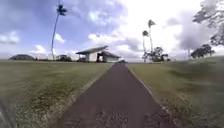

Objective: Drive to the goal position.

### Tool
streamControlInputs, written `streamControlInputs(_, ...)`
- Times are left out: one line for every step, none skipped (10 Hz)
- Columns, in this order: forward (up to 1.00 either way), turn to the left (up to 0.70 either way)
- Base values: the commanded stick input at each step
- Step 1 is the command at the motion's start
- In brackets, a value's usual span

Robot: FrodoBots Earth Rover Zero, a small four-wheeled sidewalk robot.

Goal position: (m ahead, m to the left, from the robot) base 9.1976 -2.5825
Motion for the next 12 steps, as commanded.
streamControlInputs(0.85, 0.00)
streamControlInputs(0.85, 0.00)
streamControlInputs(0.85, 0.00)
streamControlInputs(0.85, -0.02)
streamControlInputs(0.85, -0.04)
streamControlInputs(0.85, -0.07)
streamControlInputs(0.85, -0.06)
streamControlInputs(0.85, -0.03)
streamControlInputs(0.85, 0.00)
streamControlInputs(0.85, 0.00)
streamControlInputs(0.85, 0.00)
streamControlInputs(0.85, 0.00)
